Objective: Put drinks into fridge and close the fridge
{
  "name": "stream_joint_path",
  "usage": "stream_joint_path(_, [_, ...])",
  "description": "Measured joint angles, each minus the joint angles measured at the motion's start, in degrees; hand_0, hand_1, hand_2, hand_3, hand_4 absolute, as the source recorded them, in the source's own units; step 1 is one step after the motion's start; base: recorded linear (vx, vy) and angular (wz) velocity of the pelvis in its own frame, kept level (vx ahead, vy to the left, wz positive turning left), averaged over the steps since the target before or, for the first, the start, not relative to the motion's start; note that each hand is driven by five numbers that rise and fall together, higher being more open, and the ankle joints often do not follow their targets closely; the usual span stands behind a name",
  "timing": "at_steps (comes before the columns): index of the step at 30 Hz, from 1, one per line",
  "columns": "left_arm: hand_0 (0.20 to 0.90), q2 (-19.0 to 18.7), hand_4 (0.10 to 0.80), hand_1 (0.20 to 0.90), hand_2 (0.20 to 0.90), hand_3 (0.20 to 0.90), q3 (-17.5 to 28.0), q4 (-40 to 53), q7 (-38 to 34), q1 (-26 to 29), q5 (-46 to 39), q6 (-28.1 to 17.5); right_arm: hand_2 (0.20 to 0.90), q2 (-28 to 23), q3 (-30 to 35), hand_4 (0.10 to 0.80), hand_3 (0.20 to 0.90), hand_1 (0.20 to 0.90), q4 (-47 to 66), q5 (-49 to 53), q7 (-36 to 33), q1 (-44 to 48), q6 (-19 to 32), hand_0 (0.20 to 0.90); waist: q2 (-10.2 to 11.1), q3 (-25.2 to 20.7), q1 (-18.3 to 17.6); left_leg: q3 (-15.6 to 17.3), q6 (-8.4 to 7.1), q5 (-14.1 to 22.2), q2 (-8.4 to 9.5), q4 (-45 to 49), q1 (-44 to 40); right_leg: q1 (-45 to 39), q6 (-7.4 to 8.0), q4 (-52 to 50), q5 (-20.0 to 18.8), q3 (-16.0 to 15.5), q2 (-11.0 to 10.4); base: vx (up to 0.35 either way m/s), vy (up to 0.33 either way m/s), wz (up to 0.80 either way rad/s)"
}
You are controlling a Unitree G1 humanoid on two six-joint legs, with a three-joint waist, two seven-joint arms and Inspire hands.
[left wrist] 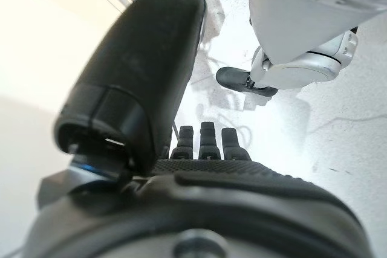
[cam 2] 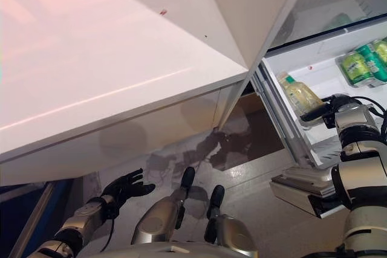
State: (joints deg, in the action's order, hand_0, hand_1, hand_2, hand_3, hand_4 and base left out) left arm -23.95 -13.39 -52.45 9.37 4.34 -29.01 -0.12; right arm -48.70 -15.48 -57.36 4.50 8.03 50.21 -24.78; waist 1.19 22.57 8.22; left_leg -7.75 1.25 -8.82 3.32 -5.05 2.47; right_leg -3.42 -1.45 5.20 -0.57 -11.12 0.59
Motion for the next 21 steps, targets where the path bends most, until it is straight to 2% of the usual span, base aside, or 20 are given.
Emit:
stream_joint_path(5, [0.900,2.05,0.800,0.900,0.900,0.900,2.29,-0.02,-0.48,-2.43,2.01,0.01,0.900,-3.34,4.76,0.800,0.900,0.900,11.29,3.86,0.01,-2.84,0.11,0.900,-0.10,-1.56,-1.25,2.23,0.47,0.86,-0.21,-0.01,-1.83,-1.06,0.09,0.00,-0.08,2.38,-0.01,0.035,0.060,-0.24])
stream_joint_path(10, [0.900,3.59,0.800,0.900,0.900,0.900,3.11,-0.53,-1.06,-4.85,2.80,0.03,0.900,-7.74,11.03,0.800,0.900,0.900,17.27,8.12,-0.58,-5.63,0.55,0.900,0.25,-4.87,-3.23,3.79,0.74,1.79,-0.34,-0.01,-4.16,-2.72,0.12,0.00,-0.09,4.22,-0.05,0.045,0.049,-0.16])
stream_joint_path(13, [0.900,4.07,0.800,0.900,0.900,0.900,3.21,-2.58,-1.03,-5.28,3.90,-0.15,0.900,-8.42,15.40,0.800,0.900,0.900,20.18,11.49,-1.71,-9.29,1.06,0.900,0.72,-7.75,-4.47,4.82,0.77,2.25,-0.43,-0.04,-4.66,-2.98,0.15,0.01,-0.06,4.81,-0.02,0.047,0.016,-0.17])
stream_joint_path(16, [0.900,4.61,0.800,0.900,0.900,0.900,3.32,-5.07,-0.91,-6.13,4.45,-0.44,0.900,-8.45,18.35,0.800,0.900,0.900,23.52,16.82,-5.29,-12.94,2.45,0.900,1.29,-10.33,-6.26,5.52,0.85,2.48,-0.46,-0.09,-5.12,-3.11,0.19,0.01,-0.03,5.92,-0.05,0.044,0.007,-0.18])
stream_joint_path(21, [0.900,6.33,0.800,0.900,0.900,0.900,4.33,-7.47,-0.75,-8.03,6.27,-1.38,0.900,-6.71,25.56,0.800,0.900,0.900,28.54,23.26,-15.92,-21.05,10.53,0.900,1.32,-13.20,-8.58,6.45,0.60,3.22,-0.60,-0.32,-6.33,-3.91,0.49,0.03,0.24,7.05,-0.06,0.032,-0.002,-0.10])
